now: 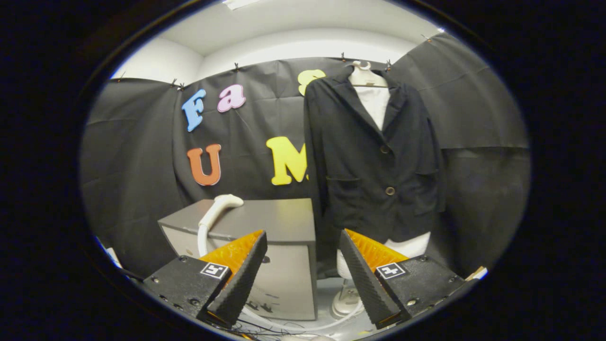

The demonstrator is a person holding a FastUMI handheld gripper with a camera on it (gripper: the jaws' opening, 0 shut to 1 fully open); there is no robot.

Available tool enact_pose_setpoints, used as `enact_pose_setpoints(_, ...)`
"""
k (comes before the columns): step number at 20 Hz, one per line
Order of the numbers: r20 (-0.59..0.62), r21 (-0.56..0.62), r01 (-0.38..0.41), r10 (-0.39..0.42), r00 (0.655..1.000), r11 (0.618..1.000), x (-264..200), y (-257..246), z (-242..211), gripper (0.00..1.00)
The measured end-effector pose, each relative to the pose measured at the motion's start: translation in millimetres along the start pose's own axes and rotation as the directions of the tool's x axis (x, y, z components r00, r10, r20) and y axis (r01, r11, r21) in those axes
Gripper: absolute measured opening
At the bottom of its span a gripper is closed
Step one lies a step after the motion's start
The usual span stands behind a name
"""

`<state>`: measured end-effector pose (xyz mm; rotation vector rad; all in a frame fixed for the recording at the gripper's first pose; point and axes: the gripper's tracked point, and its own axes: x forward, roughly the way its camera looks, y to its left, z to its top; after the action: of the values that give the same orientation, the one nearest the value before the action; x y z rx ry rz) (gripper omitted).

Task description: Iron the clothes twice with a garment steamer, once on the left side and once on the right side.

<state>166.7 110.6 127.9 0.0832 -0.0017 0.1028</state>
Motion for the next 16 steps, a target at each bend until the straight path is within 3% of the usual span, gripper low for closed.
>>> enact_pose_setpoints(11, -0.066, -0.002, -0.244, 0.243, 0.968, 0.970, 150, 156, 54, 0.99)
enact_pose_setpoints(16, -0.154, -0.021, -0.288, 0.281, 0.947, 0.958, 205, 215, 45, 0.98)
